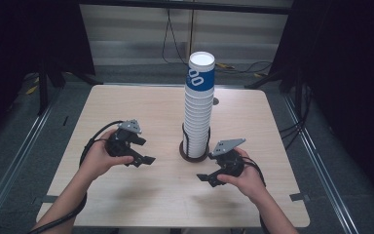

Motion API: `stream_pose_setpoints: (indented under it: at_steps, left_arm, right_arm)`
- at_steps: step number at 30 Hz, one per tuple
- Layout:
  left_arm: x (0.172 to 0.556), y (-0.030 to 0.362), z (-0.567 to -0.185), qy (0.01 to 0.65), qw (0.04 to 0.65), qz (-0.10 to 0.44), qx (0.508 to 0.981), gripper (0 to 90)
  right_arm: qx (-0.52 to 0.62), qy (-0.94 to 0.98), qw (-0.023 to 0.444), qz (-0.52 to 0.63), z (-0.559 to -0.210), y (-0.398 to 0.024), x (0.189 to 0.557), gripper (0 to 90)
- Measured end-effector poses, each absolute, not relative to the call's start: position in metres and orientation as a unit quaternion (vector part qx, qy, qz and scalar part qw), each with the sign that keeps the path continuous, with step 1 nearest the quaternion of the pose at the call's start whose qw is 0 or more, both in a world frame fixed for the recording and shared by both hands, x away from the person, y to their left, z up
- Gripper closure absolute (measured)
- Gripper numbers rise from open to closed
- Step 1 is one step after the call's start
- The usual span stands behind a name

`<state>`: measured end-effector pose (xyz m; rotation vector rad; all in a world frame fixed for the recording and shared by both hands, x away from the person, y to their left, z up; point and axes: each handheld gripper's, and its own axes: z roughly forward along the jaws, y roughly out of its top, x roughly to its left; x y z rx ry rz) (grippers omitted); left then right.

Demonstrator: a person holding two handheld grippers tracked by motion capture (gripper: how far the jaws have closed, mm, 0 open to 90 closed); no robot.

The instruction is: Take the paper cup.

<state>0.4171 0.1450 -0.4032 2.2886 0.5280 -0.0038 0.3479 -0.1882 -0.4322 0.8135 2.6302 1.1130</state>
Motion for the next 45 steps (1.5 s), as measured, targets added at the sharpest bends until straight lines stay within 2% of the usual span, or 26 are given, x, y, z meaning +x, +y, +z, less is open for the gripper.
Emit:
stream_pose_setpoints:
  at_steps: [21, 45]
  left_arm:
    - [0.437, 0.12, -0.335, 0.172, 0.372, 0.015, 0.912, 16.5]
    - [0.451, 0.08, -0.274, 0.146, 0.393, 0.035, 0.907, 16.4]
  right_arm:
    - [0.29, 0.865, 0.098, 0.397, -0.387, -0.195, 0.365, 14.3]
    - [0.304, 0.841, 0.122, 0.43, -0.342, -0.204, 0.388, 14.3]
